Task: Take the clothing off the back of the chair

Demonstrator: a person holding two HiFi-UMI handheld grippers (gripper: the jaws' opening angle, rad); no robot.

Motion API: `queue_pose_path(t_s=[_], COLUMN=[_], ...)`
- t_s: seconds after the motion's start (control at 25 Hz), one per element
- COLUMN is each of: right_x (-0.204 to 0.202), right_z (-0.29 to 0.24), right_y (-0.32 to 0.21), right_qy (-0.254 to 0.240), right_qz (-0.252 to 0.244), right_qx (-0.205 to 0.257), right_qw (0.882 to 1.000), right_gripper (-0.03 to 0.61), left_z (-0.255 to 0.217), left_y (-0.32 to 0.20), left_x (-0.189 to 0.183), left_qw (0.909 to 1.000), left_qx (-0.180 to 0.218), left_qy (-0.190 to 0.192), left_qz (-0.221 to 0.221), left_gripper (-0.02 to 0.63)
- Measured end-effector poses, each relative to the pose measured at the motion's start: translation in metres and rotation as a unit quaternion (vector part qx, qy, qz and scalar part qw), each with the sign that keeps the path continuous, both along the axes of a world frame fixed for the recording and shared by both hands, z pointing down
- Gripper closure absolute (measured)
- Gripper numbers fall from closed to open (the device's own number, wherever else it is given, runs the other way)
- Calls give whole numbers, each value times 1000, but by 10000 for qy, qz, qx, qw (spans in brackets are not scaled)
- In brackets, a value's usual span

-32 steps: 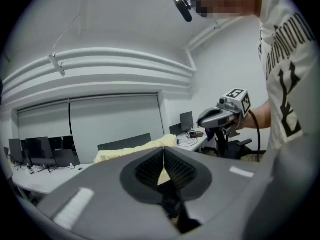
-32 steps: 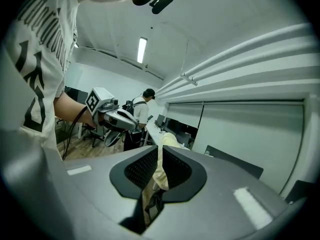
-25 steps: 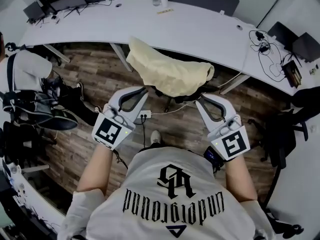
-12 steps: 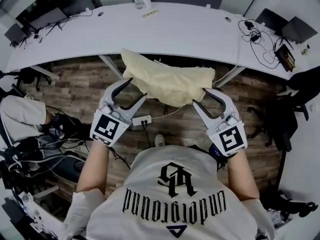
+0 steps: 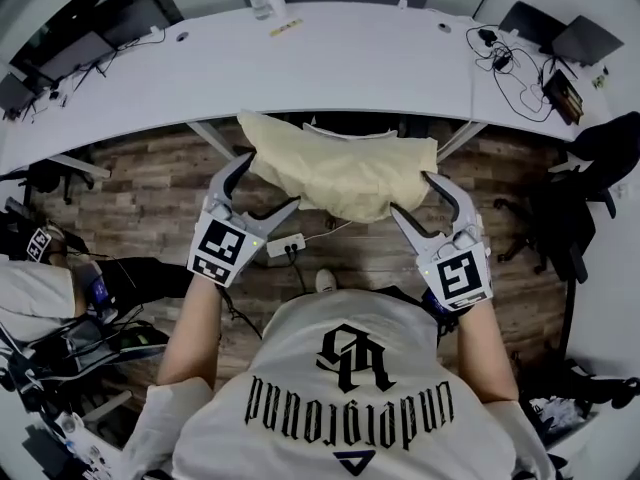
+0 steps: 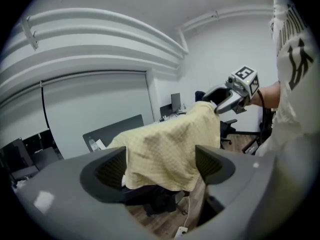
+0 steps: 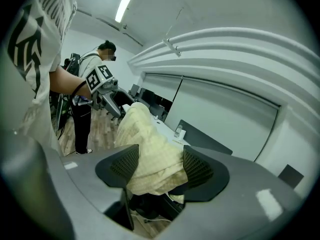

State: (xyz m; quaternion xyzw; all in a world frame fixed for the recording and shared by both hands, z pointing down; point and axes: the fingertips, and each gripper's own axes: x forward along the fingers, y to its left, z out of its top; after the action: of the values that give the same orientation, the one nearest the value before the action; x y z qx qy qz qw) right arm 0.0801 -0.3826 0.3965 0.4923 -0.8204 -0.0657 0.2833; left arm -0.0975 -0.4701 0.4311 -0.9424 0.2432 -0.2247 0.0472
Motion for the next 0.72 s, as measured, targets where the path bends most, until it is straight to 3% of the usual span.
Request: queue_pose_path(t_s=[0.28,0.44,0.64,0.72], right_x=[4,6,5,2], right_z=[2,2,-3,-5], right_y=[-5,-2,3,6], right_qy=[267,436,539,537], right_qz=[329,467,495,477], right_qx=[85,160,204,248], right_qw=[9991,9978,9971,9971], right_gripper=[328,389,473,510], left_z=[11,9,0,-5], left_y=[-12,-11,-13,-9], left_x=[1,0,-7,-7], left_qw=[9998,9996,9990,9989], left_qx=[-200,-141,-48,3], left_qy=[54,196,277,329], left_qz=[-45,-152,-340,-336], left_gripper=[160,345,514,543])
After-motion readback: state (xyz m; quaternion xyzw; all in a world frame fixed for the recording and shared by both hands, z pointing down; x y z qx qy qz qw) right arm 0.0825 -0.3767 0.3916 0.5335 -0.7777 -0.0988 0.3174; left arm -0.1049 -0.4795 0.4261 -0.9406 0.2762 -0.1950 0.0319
